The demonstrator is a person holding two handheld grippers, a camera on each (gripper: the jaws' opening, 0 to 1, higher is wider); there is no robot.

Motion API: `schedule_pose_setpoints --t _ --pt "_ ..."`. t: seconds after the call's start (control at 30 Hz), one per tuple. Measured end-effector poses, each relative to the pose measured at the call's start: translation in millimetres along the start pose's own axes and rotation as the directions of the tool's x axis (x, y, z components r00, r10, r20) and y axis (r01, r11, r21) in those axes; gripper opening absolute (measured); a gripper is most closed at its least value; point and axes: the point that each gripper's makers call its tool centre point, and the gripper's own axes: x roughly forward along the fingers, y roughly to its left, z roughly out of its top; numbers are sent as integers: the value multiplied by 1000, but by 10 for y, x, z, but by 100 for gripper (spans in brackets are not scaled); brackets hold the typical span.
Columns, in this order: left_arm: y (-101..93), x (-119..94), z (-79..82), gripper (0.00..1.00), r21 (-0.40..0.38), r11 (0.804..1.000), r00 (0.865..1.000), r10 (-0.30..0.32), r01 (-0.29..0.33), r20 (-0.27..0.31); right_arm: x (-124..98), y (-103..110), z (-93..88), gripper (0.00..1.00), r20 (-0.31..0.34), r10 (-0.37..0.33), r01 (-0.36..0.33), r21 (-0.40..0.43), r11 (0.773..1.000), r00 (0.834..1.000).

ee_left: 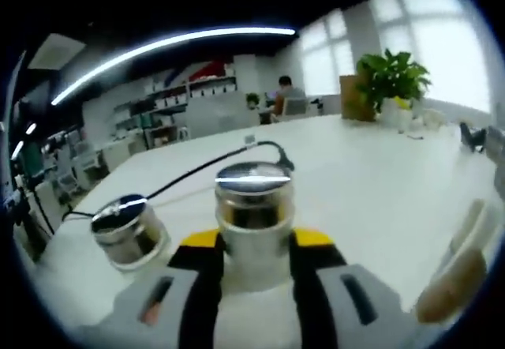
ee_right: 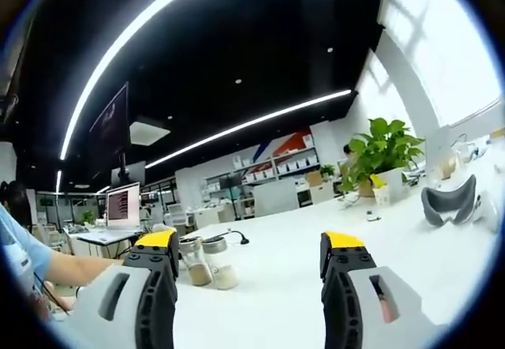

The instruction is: Rotate the seasoning bottle until the label or dispensing opening points toward the visible target arrow and the bottle remains upright within the marked orientation range

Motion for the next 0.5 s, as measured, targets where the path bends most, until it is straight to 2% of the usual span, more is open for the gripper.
schedule_pose_setpoints --t 0.1,0.13,0.3,0.43,0.5 --pt "-7 -30 -18 34 -75 997 1000 -17 17 2 15 -3 -20 75 1 4 -4 18 1000 1000" --pt "3 -53 -23 34 -78 997 1000 -24 24 8 18 -6 -25 75 0 3 -3 21 1000 1000" --pt "-29 -143 -34 34 -4 999 998 -53 53 24 17 -8 -28 75 -1 1 -1 23 1000 1000" --pt "5 -217 -59 34 -40 996 997 -79 80 22 18 8 -33 75 -3 5 -5 24 1000 1000" --pt "-7 -266 -87 34 -30 995 996 -91 92 25 17 11 -38 75 -3 5 -5 24 1000 1000"
